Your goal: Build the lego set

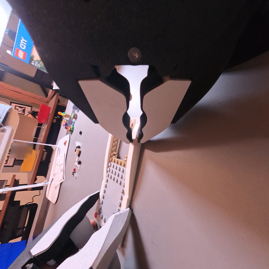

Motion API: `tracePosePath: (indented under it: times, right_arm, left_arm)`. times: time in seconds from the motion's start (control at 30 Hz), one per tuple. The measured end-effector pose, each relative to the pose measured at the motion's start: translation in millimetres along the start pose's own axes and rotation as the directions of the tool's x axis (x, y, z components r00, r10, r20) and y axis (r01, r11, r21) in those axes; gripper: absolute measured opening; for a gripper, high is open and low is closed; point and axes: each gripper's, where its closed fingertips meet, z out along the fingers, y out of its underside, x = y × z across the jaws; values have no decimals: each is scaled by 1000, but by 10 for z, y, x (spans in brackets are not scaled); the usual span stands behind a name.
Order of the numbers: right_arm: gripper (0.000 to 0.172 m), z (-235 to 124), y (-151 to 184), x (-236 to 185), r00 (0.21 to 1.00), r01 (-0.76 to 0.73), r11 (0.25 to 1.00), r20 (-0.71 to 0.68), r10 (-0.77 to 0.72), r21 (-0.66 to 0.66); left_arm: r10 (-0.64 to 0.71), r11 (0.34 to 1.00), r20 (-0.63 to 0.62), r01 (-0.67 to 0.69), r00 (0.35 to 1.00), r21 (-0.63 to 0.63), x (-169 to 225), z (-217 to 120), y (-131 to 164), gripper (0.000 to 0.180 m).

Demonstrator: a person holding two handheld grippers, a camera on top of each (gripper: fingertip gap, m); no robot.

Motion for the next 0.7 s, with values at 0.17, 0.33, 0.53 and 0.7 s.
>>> tracePosePath:
  times: [0.17, 0.33, 0.53, 0.7]
  right_arm:
    - [7, 1, 1, -3, 998, 32, 999, -54, -32, -2]
    - [7, 5, 1, -15, 996, 77, 997, -46, -77, -9]
    - [8, 14, -1, -37, 988, 146, 989, -50, -147, -25]
    - [8, 21, -5, -61, 987, 145, 989, -68, -145, -12]
  left_arm:
    - [-3, 1000, 2, 3, 1000, -2, -1, 0, -1, 68]
    - [-7, 1000, 4, 7, 1000, -3, 0, 1, 0, 69]
    - [-10, 1000, 5, 10, 1000, -4, 1, 1, -2, 69]
    - [-11, 1000, 6, 11, 1000, -4, 2, 0, -1, 69]
